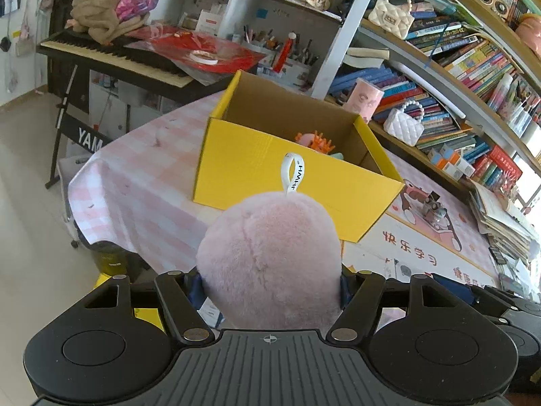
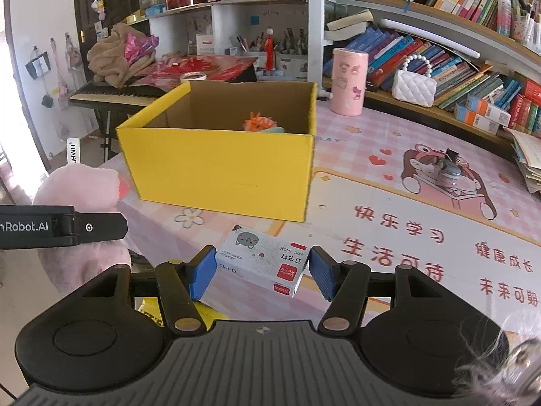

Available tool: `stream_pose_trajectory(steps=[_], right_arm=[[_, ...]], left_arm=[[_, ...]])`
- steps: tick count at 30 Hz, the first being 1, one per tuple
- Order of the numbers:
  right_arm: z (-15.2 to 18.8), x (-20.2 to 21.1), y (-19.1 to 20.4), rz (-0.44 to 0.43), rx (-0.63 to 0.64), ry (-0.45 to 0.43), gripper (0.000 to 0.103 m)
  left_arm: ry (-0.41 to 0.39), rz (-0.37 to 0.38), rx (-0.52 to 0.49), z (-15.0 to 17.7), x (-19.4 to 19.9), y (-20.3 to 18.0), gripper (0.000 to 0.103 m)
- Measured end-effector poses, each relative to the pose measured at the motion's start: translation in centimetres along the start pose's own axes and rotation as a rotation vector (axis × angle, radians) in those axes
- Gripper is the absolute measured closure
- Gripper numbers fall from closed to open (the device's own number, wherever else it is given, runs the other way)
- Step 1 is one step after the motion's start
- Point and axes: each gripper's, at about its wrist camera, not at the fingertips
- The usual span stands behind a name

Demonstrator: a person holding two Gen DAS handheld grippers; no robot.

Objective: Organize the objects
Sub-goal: 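Carry the pig and white box with both grippers over the yellow box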

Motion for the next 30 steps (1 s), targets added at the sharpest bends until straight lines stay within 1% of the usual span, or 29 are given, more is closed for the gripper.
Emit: stream_pose_trajectory(steps=[9,19,23,30], right_arm=[[-1.1,-0.3,2.1,0.001,0.016,-0.018,0.045],[-2.6,-0.8,2.9,0.003,0.030,-0.025,0.045],[-3.6,-1.0,3.0,0.006,0.056,-0.033,0.045],[-5.4,-1.9,2.1,0.005,0.065,-0.044,0.045]], left_arm=[[-0.031,0.010,-0.008,-1.1,0.6,1.5,0.034],[-0.071,0.034,-0.018,-2.9,1.2,2.2,0.034],[-0.087,0.051,-0.020,-3.8,0.9,1.9,0.034],[-0.120,0.067,-0.018,-5.9,-0.1,0.8,0.034]])
Point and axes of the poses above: each gripper's, at about its wrist camera, not at the fingertips, and x roughly against the way its jaws point, y to its left, z to its underside, and after that the axes turned 9 degrees about x, right-handed
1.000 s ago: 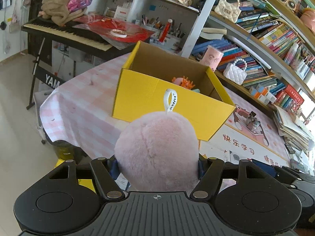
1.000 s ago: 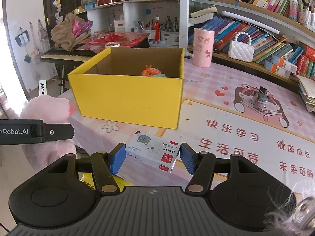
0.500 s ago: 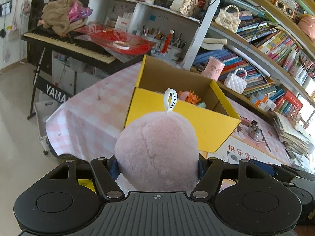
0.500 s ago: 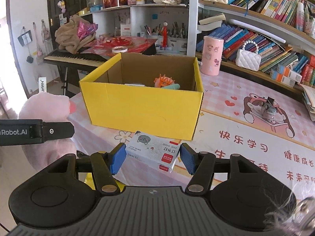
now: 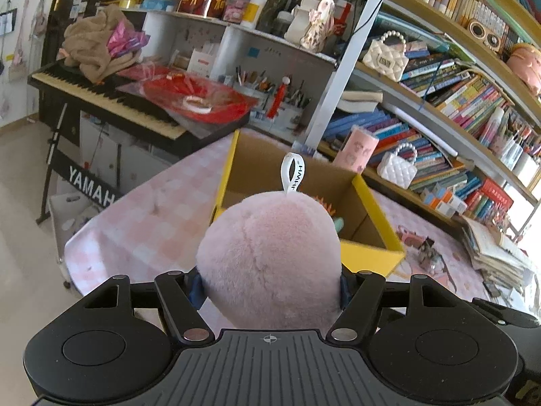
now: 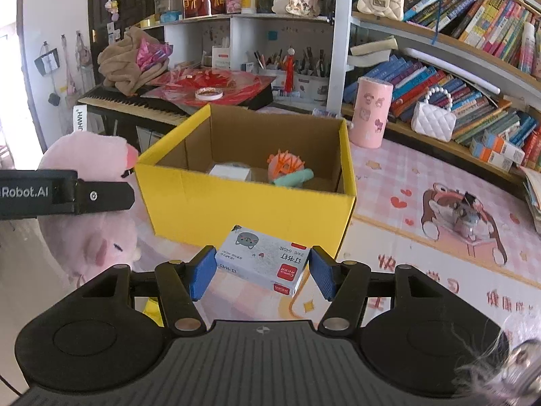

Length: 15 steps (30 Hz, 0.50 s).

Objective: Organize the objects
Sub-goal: 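Carry the pig and white box with both grippers over the yellow box, then lower the pig and white box into the yellow box and open both grippers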

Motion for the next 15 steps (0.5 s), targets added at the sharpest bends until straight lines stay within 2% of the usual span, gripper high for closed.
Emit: stream_pose_trajectory(steps=[9,15], right_arm=[[-4.0,-2.4,-1.9,-0.007,0.067,-0.100,0.045],[-6.3,-5.6,-3.6,-0.041,0.101,-0.102,0.045]], left_arm=[[-0.071,-0.016,-0.017,-3.5,-2.5,-1.8,0.034],[-0.077,-0.038,-0.004,-5.1,-5.6,-2.7,0.034]])
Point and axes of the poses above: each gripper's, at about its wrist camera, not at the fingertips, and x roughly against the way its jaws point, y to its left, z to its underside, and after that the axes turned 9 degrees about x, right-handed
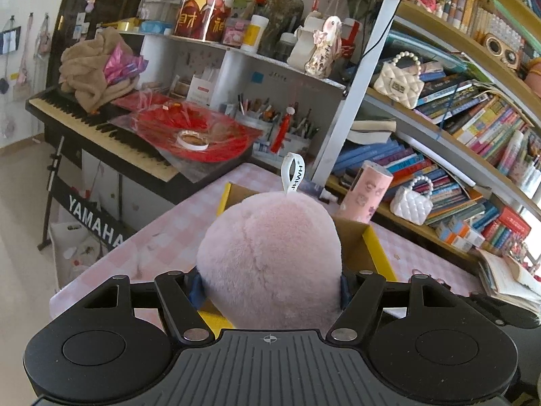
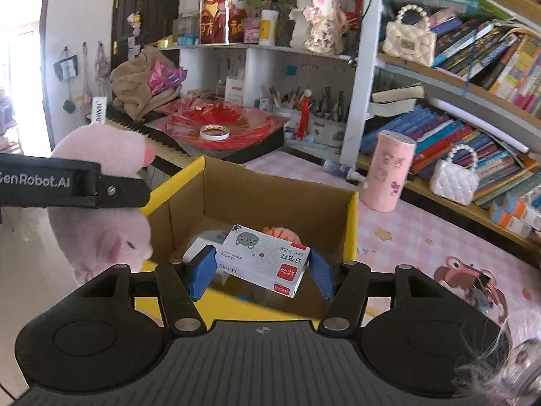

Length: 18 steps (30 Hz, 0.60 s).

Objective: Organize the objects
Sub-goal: 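Lower the pig and white box into the yellow box and open both grippers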

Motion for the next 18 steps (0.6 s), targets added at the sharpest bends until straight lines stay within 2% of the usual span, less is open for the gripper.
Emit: stream_pose_trajectory(steps=[10,15,18], right_arm=[[-0.4,-6.7,-1.5,-0.187,0.047,0.171,0.045],[-0.7,-8.2,-1.9,-0.278,0.069,0.205,0.045],[-0.8,-8.9,-2.6,-0.342,0.032,0.240,0.045]], left_arm=[[0.062,-0.077,-0.042,-0.2,-5.9,-1.4,0.033],[0.097,-0.085,-0.058,-0.1,-7.9,-1.7,0.032],[0.132,-0.109,-0.083,0.0,-9.3,-1.9,0.032]])
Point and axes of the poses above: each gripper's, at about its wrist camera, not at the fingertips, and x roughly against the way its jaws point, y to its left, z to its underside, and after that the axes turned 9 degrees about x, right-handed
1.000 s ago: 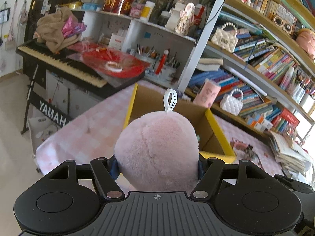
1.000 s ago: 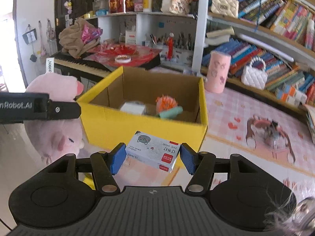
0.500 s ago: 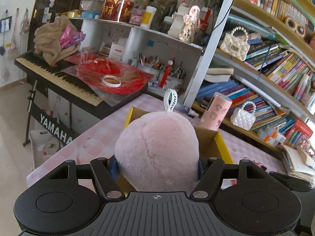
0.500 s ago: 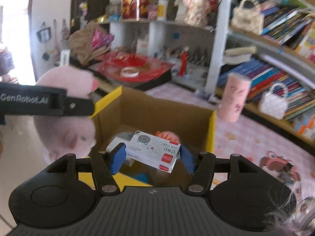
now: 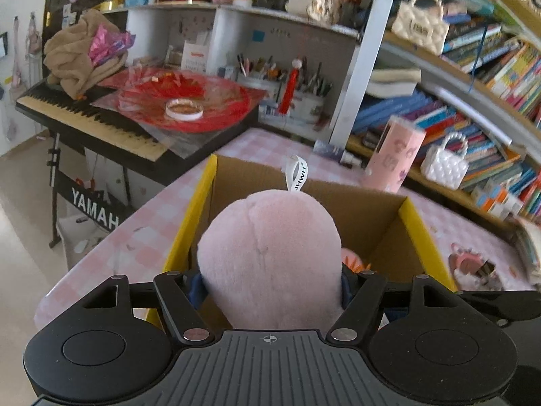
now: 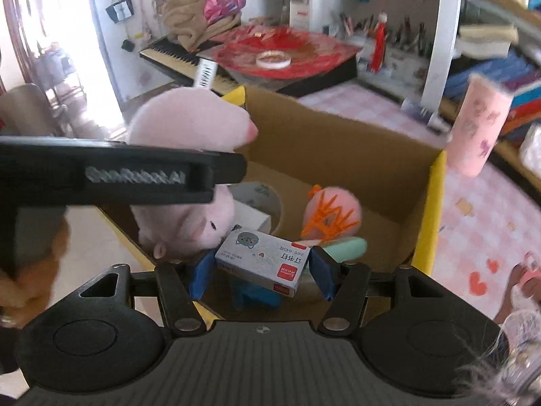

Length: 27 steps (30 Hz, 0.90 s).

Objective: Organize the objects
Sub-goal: 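Lower the pig and white box into the yellow box and open both grippers, then withdraw both open grippers from the yellow box toward the grey toy car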

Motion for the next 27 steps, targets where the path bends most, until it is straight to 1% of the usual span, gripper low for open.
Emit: stream_pose_trajectory(steps=[2,5,7,8,13,16,17,19,22,27], right_arm=[[0.0,-0.4,-1.0,-0.062,-0.053,0.027,0.044],[0.2,-0.9,-2.2,-0.134,-0.135,0.055,0.043],[0.1,-0.9,-2.2,-0.146,-0.131,0.059,0.043],[0.2,-0.9,-2.1,-0.150,-0.131,0.059,0.042],[0.4,-0.8,-2.2,-0.164,-0.122,0.037,0.040],[0.7,-0.5,-2.0,-0.148,-0.119,0.007,0.040],[0.7,-0.4,-1.9,-0.134,-0.113,-0.005,0.040],[0.9,0.2,-1.3,-0.082,-0.078,-0.040,0.039],[1.3,1.4,-0.5,-0.038,-0.023,-0.111,0.039],[1.9,3.8,0.1,0.048,-0.030,-0.212,0.039]], left_arm=[[0.030,-0.020,-0.003,0.1,-0.9,0.0,0.032],[0.037,-0.050,-0.109,0.7,-1.5,-1.0,0.030],[0.046,-0.065,-0.177,1.2,-2.0,-1.8,0.028],[0.044,-0.074,-0.192,1.4,-2.0,-2.0,0.026],[0.039,-0.068,-0.192,1.5,-2.0,-1.9,0.024],[0.053,-0.059,-0.185,1.5,-1.8,-1.8,0.018],[0.055,-0.059,-0.180,1.5,-1.7,-1.8,0.015],[0.037,-0.049,-0.174,1.5,-1.0,-1.9,0.013],[-0.003,-0.025,-0.158,1.5,0.5,-1.8,0.009],[-0.119,0.016,-0.113,1.6,4.1,-1.5,0.005]])
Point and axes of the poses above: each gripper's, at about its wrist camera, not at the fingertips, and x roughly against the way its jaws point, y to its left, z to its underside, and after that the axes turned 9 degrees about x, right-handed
